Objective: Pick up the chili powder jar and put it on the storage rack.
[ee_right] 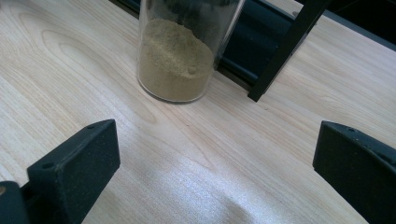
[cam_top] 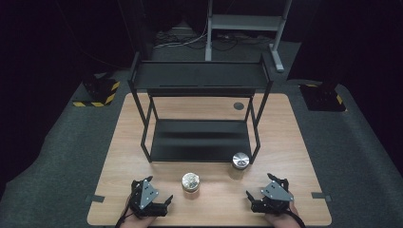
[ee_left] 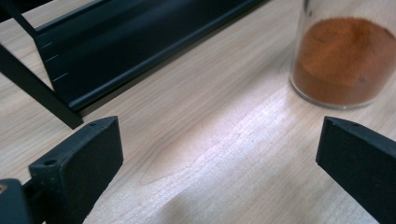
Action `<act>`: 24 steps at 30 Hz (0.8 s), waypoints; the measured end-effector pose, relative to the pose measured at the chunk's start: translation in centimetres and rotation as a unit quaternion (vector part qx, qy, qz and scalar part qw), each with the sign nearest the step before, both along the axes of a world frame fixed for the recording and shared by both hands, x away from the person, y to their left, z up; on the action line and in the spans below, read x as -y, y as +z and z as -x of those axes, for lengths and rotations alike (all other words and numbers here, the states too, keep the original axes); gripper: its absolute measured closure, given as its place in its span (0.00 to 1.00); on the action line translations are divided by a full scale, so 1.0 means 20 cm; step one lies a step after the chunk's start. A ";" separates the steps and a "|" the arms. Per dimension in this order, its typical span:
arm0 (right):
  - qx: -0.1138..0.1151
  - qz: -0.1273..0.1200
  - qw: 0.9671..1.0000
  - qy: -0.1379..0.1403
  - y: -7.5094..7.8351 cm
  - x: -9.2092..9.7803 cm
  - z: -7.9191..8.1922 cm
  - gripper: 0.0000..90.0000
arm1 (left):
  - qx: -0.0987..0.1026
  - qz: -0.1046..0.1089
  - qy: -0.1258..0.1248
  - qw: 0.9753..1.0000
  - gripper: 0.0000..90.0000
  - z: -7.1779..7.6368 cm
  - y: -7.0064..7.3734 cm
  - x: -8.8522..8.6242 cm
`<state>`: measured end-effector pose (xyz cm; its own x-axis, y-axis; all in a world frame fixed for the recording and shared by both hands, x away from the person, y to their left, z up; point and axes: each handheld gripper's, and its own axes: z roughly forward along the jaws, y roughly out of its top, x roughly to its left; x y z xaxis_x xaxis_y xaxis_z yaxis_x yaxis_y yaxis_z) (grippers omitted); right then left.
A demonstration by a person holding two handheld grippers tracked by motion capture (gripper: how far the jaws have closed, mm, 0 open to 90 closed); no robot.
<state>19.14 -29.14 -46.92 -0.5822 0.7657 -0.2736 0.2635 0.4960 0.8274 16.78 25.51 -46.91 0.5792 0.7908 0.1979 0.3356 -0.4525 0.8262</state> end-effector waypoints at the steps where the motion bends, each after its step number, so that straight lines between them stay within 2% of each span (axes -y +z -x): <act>1: 0.000 0.000 1.000 0.000 0.00 0.00 0.00 0.00 | 0.000 -0.005 0.000 1.000 0.01 0.00 0.00 0.01; 5: -0.001 0.005 1.000 -0.004 0.00 -0.01 0.00 0.00 | -0.003 -0.011 0.001 1.000 0.01 0.00 0.01 0.02; 10: 0.002 0.016 1.000 -0.003 0.00 -0.03 0.00 0.00 | -0.005 -0.008 0.000 1.000 0.01 -0.01 0.01 0.01; 15: -0.003 0.016 1.000 -0.004 0.01 -0.03 -0.01 0.00 | -0.007 -0.006 -0.002 1.000 0.01 -0.01 0.01 0.01; 17: -0.005 0.013 1.000 -0.007 0.01 -0.03 -0.01 0.00 | -0.011 -0.003 -0.004 1.000 0.01 -0.01 0.01 0.00; 20: -0.007 0.009 1.000 -0.004 0.01 -0.02 -0.01 0.00 | -0.022 0.017 0.001 1.000 0.01 -0.03 0.01 -0.03; 24: -0.008 0.005 1.000 -0.006 0.01 -0.01 -0.01 0.00 | -0.022 0.021 0.005 1.000 0.01 -0.02 0.01 -0.03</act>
